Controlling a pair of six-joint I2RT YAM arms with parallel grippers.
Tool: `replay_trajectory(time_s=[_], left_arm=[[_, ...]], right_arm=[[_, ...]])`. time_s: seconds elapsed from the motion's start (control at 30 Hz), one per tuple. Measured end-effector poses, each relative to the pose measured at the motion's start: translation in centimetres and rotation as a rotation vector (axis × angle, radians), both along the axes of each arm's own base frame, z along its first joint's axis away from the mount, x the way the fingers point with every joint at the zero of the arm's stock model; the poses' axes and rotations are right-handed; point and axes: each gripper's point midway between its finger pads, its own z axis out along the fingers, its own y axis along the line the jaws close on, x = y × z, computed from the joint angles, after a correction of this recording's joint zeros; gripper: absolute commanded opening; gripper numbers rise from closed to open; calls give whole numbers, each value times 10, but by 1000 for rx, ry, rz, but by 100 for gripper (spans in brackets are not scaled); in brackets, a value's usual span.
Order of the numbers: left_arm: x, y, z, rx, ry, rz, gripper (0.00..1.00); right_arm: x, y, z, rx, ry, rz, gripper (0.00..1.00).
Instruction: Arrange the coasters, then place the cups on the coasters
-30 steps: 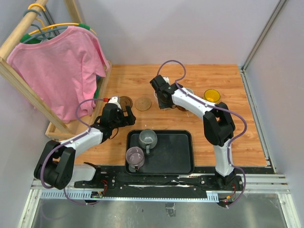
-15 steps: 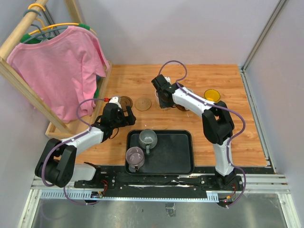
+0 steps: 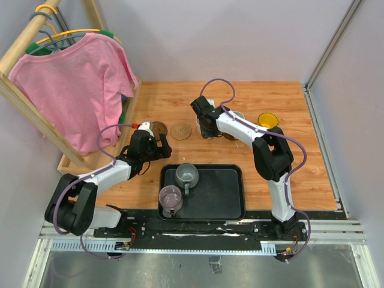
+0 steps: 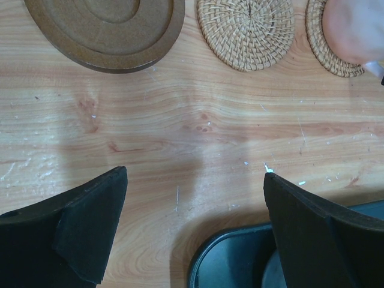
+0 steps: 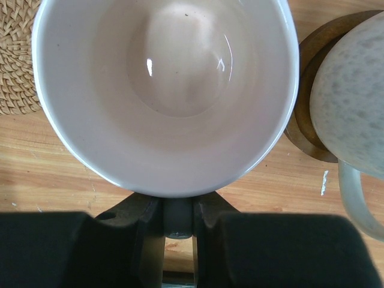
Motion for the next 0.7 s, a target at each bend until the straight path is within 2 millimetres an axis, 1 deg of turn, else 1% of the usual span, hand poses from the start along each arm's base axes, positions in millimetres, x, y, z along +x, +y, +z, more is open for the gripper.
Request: replay_trajectory(time_s=[0.2,0.3,0.37,0.53,0.57,0.63,0.7], left_arm=[[0,0,-2,3,5,-1,100],[0,0,-2,4,6,-1,100],[0,0,-2,6,6,-2,100],[0,1,-2,8,5,-1,100],[0,1,-2,8,5,-1,100],[0,1,-2,8,5,-1,100],[0,1,-2,8,5,-1,100]], right_arm=[[0,0,0,7,1,-11,2],[1,-1,0,14,3,-24,13],[2,-2,0,17,4,-31,18],[4,-1,-1,30,-1,-44,44],[5,0,0,35,-7,-44,48],[6,2,-1,44,-9,-44,54],[5,3,-2,48,-5,-42,56]])
